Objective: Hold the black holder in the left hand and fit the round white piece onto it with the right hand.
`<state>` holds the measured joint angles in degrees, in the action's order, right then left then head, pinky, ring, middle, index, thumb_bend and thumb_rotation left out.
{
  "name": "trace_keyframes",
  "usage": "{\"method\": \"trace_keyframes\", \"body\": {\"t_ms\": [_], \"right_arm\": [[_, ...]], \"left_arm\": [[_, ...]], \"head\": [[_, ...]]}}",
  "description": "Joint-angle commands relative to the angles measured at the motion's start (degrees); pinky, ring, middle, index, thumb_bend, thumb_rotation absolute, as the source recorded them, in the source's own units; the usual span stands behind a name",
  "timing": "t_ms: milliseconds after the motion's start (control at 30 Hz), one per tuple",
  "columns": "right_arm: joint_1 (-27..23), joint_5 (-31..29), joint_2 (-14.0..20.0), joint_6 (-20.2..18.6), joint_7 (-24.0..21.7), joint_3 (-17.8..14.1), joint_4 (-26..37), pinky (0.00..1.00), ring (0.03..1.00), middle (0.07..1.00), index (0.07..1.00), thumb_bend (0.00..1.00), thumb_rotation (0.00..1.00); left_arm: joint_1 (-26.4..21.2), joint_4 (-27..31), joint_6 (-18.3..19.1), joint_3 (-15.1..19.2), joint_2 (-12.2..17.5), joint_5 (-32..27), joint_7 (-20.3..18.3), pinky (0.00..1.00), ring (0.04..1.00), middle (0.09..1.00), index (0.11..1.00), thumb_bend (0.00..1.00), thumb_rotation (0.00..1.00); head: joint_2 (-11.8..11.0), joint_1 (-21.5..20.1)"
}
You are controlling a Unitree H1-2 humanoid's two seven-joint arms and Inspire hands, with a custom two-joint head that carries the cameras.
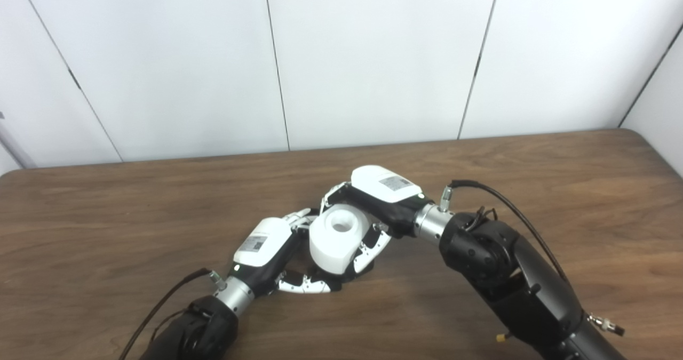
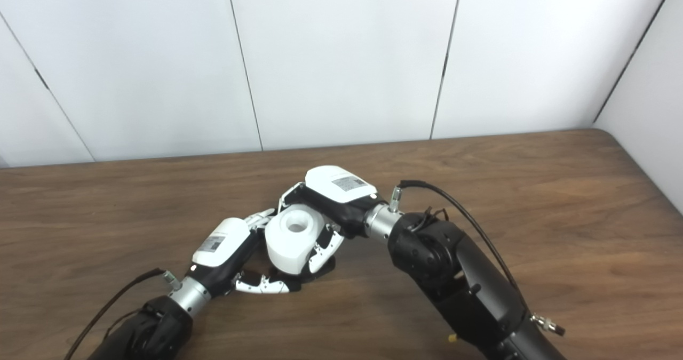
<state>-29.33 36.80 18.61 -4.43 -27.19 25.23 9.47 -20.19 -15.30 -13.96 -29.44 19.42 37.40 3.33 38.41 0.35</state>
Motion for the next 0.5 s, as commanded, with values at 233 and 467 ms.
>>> {"method": "trace_keyframes", "body": {"t_ms": [233,467], "right_arm": [[-1.9,0.9,2.0,2.3,-1.9,0.2,0.1,0.57,0.683,0.699,0.480,0.52,0.13],[-2.1,0.6,2.8,2.8,-2.9,-0.6,0.5,0.57,0.676,0.697,0.480,0.52,0.13]], "left_arm": [[3.2,-1.7,3.8,-2.6,1.2,4.0,-6.2,0.89,0.923,0.837,0.483,0.52,0.06],[3.1,-2.4,3.3,-2.4,0.9,3.5,-5.7,0.89,0.920,0.839,0.483,0.52,0.05]], "head": [[0.6,-0.2],[0.7,-0.3]]}}
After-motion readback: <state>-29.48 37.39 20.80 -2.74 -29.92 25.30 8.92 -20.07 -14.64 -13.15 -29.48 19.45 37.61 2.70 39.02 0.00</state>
